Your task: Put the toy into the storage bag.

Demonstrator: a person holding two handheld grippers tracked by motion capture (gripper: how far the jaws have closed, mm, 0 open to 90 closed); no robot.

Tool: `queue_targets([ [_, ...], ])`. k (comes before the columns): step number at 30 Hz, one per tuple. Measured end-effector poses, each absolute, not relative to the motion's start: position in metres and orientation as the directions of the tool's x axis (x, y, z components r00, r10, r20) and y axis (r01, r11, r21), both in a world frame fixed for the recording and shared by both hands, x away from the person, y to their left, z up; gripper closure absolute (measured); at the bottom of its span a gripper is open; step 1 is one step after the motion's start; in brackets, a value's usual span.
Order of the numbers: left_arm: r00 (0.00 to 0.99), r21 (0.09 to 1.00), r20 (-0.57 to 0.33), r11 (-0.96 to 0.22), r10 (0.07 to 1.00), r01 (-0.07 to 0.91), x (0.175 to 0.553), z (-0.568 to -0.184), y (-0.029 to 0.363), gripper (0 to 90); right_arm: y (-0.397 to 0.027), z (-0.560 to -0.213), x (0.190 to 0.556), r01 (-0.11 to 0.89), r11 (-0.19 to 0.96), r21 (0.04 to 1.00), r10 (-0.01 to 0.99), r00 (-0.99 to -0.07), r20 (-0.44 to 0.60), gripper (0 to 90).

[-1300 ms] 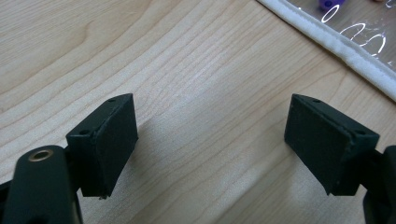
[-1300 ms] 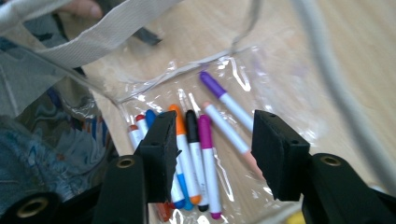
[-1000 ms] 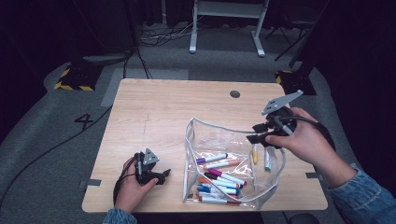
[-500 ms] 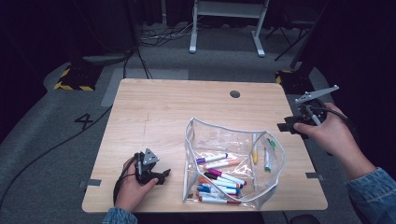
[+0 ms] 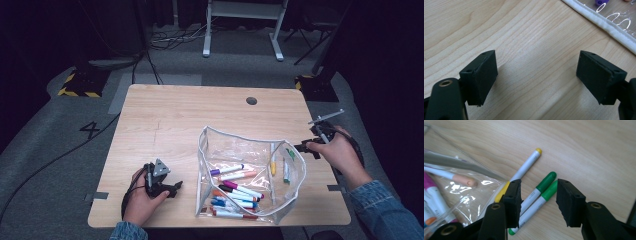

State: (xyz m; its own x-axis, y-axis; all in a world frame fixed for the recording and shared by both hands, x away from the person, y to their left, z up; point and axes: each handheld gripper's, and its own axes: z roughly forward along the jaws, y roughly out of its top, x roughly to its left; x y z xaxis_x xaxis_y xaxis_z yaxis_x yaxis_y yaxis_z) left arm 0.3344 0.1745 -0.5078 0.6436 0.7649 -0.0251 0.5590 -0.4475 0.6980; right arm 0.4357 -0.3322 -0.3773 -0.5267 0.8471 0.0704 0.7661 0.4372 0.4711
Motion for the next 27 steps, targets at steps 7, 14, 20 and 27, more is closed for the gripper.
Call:
queue_targets([
  [7,0.644,0.698,-0.025,-0.448,0.765,0.559,0.334,-0.508,0.175,17.5,-0.329,-0.418,0.442,0.805,0.443,0.394,0.859,-0.508,0.071,56.3],
  [14,0.644,0.698,-0.024,-0.448,0.765,0.559,0.334,-0.508,0.175,17.5,-0.328,-0.445,0.444,0.838,0.430,0.337,0.874,-0.480,0.076,57.0],
  [20,0.644,0.698,-0.024,-0.448,0.765,0.559,0.334,-0.508,0.174,17.5,-0.331,-0.456,0.444,0.858,0.406,0.314,0.889,-0.450,0.080,58.9],
  [27,0.644,0.698,-0.024,-0.448,0.765,0.559,0.334,-0.508,0.175,17.5,-0.340,-0.463,0.443,0.885,0.363,0.292,0.918,-0.394,0.053,71.1],
])
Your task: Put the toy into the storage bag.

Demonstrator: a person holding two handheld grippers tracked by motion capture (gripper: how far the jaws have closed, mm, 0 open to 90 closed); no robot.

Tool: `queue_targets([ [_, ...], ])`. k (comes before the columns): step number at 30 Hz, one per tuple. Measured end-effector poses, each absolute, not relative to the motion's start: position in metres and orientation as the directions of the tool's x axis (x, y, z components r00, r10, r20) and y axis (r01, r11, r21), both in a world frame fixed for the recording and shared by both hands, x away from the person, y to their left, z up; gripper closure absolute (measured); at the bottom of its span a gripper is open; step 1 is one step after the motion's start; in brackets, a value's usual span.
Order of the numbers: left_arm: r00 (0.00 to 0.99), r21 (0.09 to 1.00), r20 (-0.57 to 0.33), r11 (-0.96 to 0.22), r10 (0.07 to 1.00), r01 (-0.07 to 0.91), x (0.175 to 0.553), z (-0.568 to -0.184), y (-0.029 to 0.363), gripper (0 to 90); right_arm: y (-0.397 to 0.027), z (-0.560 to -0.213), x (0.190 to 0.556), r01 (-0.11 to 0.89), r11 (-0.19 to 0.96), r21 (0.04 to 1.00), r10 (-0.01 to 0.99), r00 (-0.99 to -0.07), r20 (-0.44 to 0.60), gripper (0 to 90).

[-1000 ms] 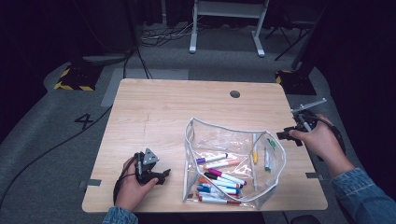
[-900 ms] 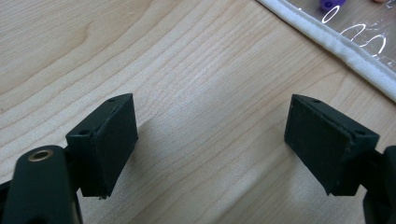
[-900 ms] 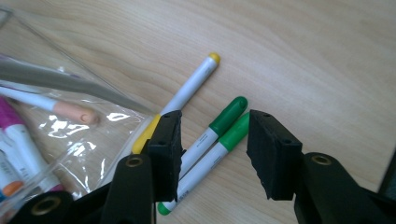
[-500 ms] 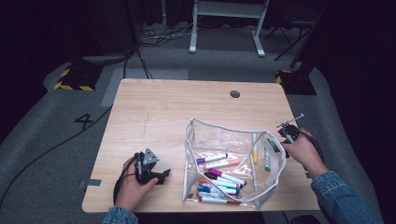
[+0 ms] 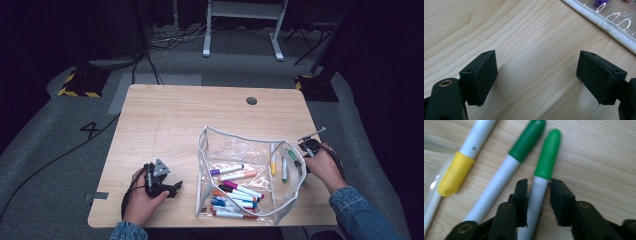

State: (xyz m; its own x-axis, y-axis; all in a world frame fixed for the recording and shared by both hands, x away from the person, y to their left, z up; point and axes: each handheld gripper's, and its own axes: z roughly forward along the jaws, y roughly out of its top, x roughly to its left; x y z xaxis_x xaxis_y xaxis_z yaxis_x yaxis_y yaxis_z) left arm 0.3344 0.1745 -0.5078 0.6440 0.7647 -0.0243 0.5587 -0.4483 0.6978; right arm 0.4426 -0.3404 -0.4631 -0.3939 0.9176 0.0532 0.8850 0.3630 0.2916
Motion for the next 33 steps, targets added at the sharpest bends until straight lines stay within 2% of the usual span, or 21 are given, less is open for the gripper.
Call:
queue_targets([
  [4,0.644,0.698,-0.025,-0.448,0.764,0.558,0.334,-0.508,0.174,17.5,-0.347,-0.464,0.442,0.901,0.328,0.285,0.932,-0.357,0.056,76.7],
  [16,0.644,0.698,-0.024,-0.448,0.765,0.559,0.334,-0.508,0.174,17.5,-0.353,-0.454,0.437,0.899,0.308,0.311,0.933,-0.349,0.086,77.2],
  [23,0.644,0.698,-0.025,-0.448,0.764,0.558,0.334,-0.508,0.174,17.5,-0.355,-0.418,0.429,0.869,0.327,0.371,0.917,-0.387,0.097,77.2],
  [33,0.644,0.697,-0.025,-0.448,0.765,0.560,0.334,-0.508,0.174,17.5,-0.336,-0.340,0.408,0.778,0.427,0.461,0.860,-0.508,0.059,77.2],
])
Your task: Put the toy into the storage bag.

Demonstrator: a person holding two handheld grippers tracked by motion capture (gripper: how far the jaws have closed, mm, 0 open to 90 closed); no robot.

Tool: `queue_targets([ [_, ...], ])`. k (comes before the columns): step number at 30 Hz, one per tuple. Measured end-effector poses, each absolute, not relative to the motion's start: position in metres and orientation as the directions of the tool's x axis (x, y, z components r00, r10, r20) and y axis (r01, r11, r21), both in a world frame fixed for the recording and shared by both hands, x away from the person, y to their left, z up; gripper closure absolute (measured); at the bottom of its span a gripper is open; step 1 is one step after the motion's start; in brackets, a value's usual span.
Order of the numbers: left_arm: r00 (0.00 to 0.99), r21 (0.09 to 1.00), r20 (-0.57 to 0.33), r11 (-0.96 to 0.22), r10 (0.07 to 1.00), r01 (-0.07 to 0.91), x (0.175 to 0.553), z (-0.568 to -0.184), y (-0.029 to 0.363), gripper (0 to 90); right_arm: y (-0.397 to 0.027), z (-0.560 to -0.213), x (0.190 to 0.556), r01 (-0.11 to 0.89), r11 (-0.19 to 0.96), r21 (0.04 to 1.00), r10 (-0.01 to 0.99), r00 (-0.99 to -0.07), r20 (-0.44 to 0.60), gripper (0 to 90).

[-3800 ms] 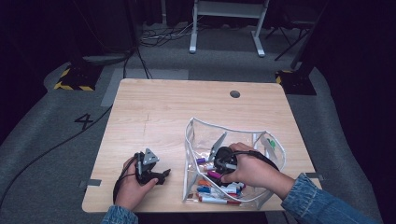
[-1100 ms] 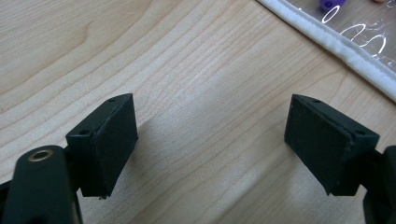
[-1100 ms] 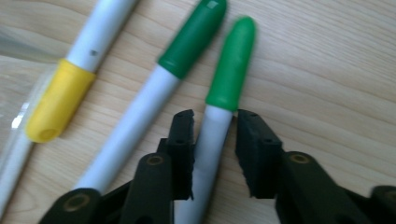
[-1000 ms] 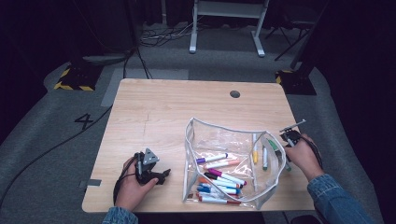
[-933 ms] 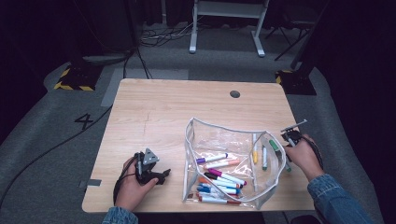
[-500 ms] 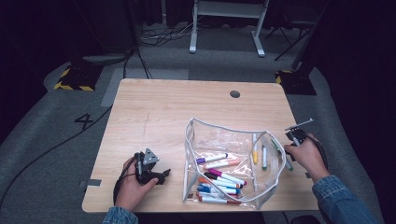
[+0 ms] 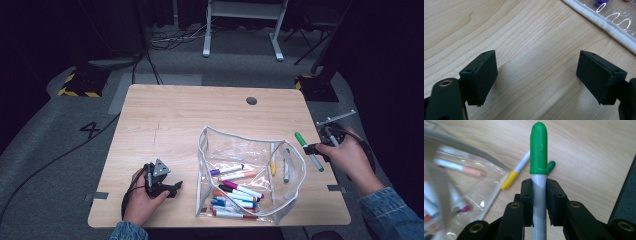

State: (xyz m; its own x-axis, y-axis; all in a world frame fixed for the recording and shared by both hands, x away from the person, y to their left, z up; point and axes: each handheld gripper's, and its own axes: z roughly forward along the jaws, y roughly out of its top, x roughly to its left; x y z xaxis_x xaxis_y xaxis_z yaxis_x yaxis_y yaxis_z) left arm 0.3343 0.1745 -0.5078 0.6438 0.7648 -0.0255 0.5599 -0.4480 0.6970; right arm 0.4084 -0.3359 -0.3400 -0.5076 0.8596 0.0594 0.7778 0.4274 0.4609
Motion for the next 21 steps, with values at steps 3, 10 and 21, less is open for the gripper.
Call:
queue_targets([
  [3,0.644,0.697,-0.025,-0.448,0.765,0.560,0.334,-0.508,0.174,17.5,-0.325,-0.318,0.402,0.746,0.461,0.480,0.836,-0.547,0.048,77.2],
  [10,0.644,0.697,-0.026,-0.448,0.765,0.560,0.334,-0.508,0.174,17.5,-0.303,-0.276,0.391,0.676,0.522,0.520,0.776,-0.630,0.040,77.2],
  [21,0.643,0.696,-0.033,-0.444,0.765,0.564,0.334,-0.508,0.174,17.5,-0.248,-0.247,0.361,0.523,0.662,0.536,0.627,-0.779,-0.014,77.2],
])
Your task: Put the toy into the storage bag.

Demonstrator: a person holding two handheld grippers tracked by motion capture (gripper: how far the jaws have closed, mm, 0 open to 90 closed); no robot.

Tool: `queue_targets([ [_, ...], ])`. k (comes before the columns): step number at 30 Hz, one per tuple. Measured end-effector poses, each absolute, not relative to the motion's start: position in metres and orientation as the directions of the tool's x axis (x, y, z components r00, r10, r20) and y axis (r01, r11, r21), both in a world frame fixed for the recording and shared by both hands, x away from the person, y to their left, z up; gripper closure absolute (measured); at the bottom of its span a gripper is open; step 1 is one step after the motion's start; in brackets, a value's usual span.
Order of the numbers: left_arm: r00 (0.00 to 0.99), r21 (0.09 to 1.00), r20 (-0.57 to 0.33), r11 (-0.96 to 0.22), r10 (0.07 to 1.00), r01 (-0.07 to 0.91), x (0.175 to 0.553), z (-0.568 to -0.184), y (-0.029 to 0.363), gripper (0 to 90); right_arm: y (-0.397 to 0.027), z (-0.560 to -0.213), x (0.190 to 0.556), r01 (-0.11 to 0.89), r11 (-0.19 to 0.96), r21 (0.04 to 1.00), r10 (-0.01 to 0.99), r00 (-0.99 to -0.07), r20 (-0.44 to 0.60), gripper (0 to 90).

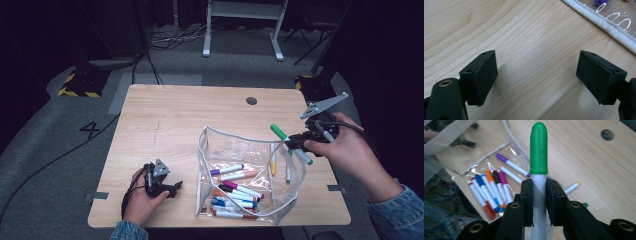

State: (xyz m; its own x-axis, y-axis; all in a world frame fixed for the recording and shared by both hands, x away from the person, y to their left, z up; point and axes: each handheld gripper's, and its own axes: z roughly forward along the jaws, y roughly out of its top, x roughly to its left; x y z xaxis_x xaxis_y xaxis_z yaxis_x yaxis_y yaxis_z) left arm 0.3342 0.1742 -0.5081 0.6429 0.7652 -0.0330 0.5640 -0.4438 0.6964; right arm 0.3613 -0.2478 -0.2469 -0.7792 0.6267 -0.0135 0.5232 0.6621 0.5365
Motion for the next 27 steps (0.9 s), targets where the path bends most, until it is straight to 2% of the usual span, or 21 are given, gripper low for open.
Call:
queue_targets([
  [13,0.643,0.697,-0.032,-0.445,0.765,0.563,0.334,-0.508,0.174,17.5,-0.179,-0.261,0.337,0.398,0.790,0.466,0.442,-0.897,0.016,77.2],
  [27,0.645,0.697,-0.033,-0.445,0.763,0.563,0.336,-0.508,0.174,17.4,-0.131,-0.314,0.341,0.342,0.873,0.347,0.342,-0.938,0.062,77.2],
])
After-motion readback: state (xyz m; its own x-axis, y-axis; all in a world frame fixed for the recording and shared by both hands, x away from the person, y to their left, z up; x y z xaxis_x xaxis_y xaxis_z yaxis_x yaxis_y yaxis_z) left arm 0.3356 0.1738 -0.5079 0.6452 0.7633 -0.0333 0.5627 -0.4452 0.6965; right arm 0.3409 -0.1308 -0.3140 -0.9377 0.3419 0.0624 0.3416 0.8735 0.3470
